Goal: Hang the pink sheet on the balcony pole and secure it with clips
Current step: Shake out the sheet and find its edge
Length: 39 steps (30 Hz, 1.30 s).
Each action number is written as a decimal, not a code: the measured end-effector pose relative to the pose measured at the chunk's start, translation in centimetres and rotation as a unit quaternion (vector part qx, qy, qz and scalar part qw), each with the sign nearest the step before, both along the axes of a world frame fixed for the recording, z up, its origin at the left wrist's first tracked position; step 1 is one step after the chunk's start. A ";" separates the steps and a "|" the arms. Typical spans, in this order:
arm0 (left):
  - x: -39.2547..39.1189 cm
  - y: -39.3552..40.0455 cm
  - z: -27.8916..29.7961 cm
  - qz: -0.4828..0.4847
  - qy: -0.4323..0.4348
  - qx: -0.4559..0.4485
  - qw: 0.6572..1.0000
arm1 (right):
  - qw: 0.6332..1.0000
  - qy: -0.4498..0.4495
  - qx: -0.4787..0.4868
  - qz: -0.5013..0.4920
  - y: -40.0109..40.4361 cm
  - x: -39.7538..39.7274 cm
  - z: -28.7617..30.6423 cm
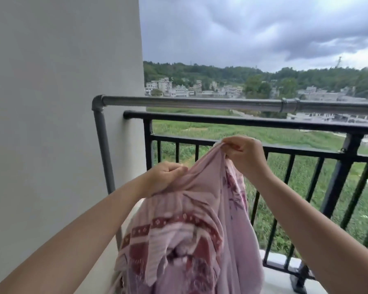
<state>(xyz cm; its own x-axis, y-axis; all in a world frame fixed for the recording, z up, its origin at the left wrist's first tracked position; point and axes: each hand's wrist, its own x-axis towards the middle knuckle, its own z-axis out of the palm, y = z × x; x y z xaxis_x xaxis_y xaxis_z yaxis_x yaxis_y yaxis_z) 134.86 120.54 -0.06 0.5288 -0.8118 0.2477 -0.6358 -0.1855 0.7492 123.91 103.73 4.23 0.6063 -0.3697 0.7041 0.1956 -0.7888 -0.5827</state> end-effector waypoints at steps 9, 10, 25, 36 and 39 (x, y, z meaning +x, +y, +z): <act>-0.2 -0.6 2.7 0.253 -0.229 -0.220 0.914 | 0.965 0.196 -0.142 0.105 1.2 -3.5 -1.0; -0.5 -0.8 2.9 0.239 -0.259 -0.232 0.906 | 0.950 0.251 -0.124 0.140 1.6 -3.7 -1.7; -0.2 6.8 1.7 0.151 -0.210 -0.193 0.947 | 0.898 0.402 0.154 0.088 2.3 5.7 -12.5; 1.2 7.1 -0.7 0.151 0.004 0.135 0.979 | 0.968 0.094 0.142 0.183 4.7 5.2 -2.7; 0.4 3.4 -2.3 0.080 0.033 0.135 0.987 | 0.968 0.090 0.123 0.201 4.9 4.0 -1.8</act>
